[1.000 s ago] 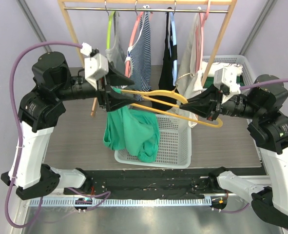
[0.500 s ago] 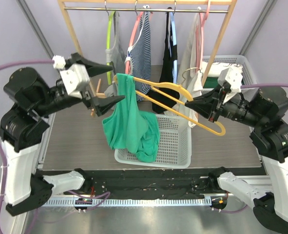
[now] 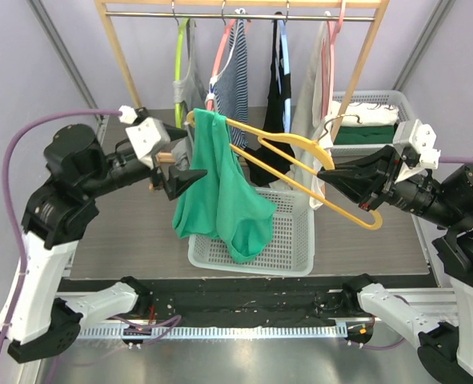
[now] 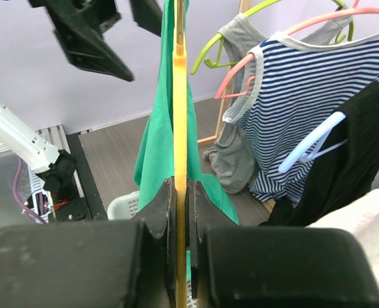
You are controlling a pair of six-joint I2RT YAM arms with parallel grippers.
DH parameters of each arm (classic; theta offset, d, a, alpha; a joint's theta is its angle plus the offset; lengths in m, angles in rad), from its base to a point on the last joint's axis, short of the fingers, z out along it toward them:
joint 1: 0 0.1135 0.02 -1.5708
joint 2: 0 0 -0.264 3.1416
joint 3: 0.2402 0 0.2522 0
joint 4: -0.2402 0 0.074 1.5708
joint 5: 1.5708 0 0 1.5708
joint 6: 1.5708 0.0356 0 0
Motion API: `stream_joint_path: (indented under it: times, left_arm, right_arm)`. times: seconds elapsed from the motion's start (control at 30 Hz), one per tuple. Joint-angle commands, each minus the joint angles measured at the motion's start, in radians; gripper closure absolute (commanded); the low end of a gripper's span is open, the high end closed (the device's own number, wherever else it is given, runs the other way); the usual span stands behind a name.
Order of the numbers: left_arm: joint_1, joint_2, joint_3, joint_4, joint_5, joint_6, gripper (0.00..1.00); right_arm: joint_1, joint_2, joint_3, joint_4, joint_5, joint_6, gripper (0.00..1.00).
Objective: Remove the tank top from the hanger
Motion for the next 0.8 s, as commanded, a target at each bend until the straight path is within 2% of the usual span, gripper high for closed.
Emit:
stream_joint_path:
  times: [0.0, 0.1, 0.2, 0.23, 0.3, 0.33, 0.37, 0.4, 0.53, 0.77]
  left_arm:
    - [0.005, 0.044, 0.046, 0.099, 0.02, -0.064, 0.08]
    - [0.005, 0.064, 0.058, 0.114, 0.031, -0.08, 0.14]
    - [0.005, 0.077, 0.058, 0.117, 0.045, -0.083, 0.33]
    - [0.005, 0.077, 0.06, 0.115, 0.046, -0.083, 0.48]
    - [0.004, 0.071, 0.057, 0.117, 0.046, -0.081, 0.63]
    - [0.004, 0.067, 0.055, 0.114, 0.04, -0.081, 0.75]
    - [0.005, 0.063, 0.057, 0.111, 0.037, -0.077, 0.8]
    - [0.005, 0.06, 0.057, 0.108, 0.034, -0.075, 0.89]
    - [0.005, 0.043, 0.061, 0.086, 0.023, -0.06, 0.99]
    - [0.013, 0.014, 0.055, 0.05, 0.02, -0.034, 1.0]
  right_arm:
    - [-0.004, -0.002, -0.005, 0.091, -0.024, 0.036, 0.99]
    - [-0.004, 0.0, -0.009, 0.1, -0.034, 0.039, 0.99]
    - [-0.004, 0.004, -0.011, 0.1, -0.027, 0.038, 0.99]
    - [-0.004, 0.004, -0.011, 0.098, -0.024, 0.036, 0.99]
    - [-0.005, 0.003, -0.012, 0.098, -0.014, 0.03, 0.99]
    - [-0.002, 0.004, -0.015, 0.098, -0.011, 0.029, 0.99]
    - [-0.004, 0.003, -0.017, 0.1, 0.0, 0.027, 0.99]
    - [-0.004, 0.003, -0.019, 0.098, 0.003, 0.024, 0.99]
    - [-0.004, 0.004, -0.014, 0.098, 0.014, 0.021, 0.99]
    - [-0.004, -0.011, -0.026, 0.092, 0.078, 0.006, 0.99]
